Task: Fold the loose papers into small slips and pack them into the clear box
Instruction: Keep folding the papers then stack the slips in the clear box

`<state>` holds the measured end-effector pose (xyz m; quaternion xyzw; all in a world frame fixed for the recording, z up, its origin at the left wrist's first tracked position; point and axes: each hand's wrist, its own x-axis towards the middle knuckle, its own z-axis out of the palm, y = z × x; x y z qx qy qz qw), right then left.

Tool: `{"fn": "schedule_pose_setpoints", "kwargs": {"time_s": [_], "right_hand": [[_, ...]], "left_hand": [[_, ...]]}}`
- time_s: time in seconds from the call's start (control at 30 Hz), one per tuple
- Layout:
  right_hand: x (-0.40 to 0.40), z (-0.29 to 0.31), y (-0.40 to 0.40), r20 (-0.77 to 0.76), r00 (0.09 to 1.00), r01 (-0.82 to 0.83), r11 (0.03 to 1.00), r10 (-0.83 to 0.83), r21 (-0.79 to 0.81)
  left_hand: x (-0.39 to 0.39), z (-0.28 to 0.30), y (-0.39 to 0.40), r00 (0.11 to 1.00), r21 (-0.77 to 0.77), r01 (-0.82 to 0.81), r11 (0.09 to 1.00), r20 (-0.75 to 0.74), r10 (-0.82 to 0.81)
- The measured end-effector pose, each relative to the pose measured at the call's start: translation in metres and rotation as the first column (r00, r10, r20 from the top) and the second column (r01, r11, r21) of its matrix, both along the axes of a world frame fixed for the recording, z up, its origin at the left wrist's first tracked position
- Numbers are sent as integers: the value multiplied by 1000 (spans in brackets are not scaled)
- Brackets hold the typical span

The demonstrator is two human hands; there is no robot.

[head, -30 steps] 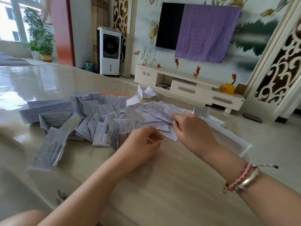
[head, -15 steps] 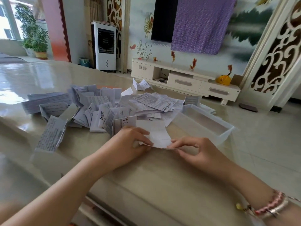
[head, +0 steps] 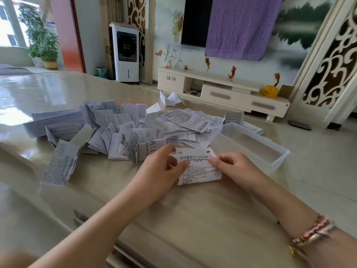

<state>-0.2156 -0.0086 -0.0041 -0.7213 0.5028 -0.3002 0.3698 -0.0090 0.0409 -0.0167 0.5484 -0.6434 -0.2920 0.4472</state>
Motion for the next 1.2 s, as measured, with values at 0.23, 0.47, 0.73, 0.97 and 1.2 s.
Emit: {"fn": "schedule_pose_setpoints", "kwargs": {"time_s": [0.23,0.47,0.73,0.97,1.2], "right_hand": [[18,0,-11,-415,899,78,984,-139,-162],[28,-6,-8,-503,806,121,919,-311,-374],[31,-11,-6,-551,753,67,876,-359,-478],[33,-11,-4,-590,725,31,873,-355,-487],[20,-12,4,-561,766,-163,751,-312,-640]], "left_hand": [[-5,-5,-2,901,-116,-189,975,374,219],[-12,-8,-2,832,-148,-195,970,499,244],[-14,-7,3,749,-194,-196,961,603,274],[-15,-3,5,698,-148,-193,970,674,241],[-14,2,4,608,-88,-160,983,776,169]]}}
